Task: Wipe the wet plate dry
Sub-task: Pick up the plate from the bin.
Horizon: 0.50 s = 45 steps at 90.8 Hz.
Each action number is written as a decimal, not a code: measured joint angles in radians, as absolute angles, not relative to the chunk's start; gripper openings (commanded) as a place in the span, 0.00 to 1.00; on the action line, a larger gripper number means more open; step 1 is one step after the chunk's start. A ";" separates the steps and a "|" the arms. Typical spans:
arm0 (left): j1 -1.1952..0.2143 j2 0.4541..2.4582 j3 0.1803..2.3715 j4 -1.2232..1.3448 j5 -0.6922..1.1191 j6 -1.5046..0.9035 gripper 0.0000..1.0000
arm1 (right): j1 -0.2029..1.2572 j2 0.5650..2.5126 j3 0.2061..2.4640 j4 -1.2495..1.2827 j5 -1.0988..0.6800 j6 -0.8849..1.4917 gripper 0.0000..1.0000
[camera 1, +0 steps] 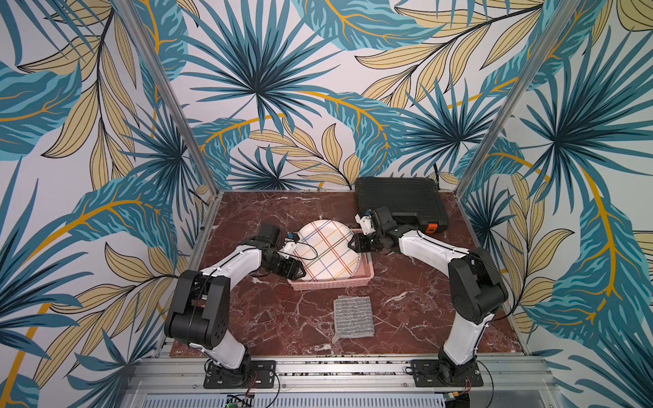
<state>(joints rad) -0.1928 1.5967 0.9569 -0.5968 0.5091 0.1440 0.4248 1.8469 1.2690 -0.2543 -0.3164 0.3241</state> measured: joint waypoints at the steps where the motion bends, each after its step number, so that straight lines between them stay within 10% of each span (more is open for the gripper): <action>1: -0.193 1.597 0.957 -0.597 0.508 0.144 0.73 | 0.423 1.847 1.268 -0.252 -0.323 0.325 0.43; 45: -0.178 1.595 0.957 -0.616 0.447 0.135 0.73 | 0.392 1.842 1.218 -0.179 -0.512 0.345 0.29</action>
